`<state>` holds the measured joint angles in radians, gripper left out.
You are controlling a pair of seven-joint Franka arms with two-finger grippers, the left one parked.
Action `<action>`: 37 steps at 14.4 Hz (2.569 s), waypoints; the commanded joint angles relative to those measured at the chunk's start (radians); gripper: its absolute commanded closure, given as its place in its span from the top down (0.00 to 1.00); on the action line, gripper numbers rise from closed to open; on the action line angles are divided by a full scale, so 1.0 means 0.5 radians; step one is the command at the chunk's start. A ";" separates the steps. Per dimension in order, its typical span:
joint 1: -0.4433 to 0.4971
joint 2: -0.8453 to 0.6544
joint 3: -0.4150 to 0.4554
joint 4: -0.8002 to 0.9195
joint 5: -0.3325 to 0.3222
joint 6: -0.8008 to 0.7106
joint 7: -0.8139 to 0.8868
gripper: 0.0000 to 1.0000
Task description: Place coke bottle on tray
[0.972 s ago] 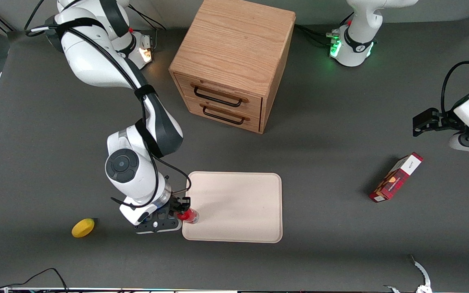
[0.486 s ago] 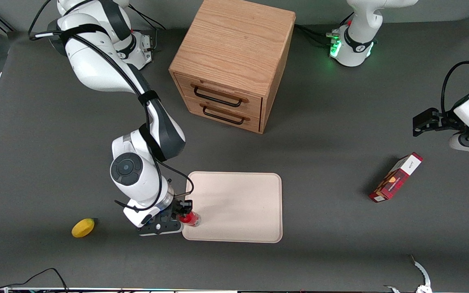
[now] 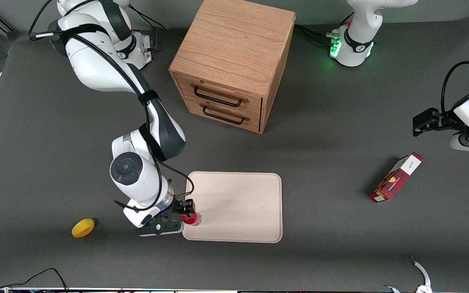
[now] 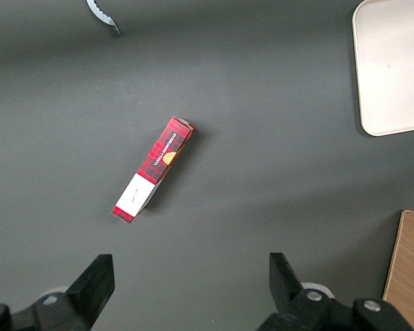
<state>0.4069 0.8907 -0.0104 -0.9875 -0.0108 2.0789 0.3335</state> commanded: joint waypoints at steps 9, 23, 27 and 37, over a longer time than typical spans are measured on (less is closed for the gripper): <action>-0.019 -0.455 -0.022 -0.227 -0.021 -0.433 -0.133 1.00; -0.510 -1.886 -0.001 -1.495 -0.018 -0.924 -0.535 1.00; -0.550 -1.864 -0.007 -1.296 0.006 -0.940 -0.523 1.00; -0.556 -1.686 -0.028 -0.878 0.003 -1.096 -0.468 1.00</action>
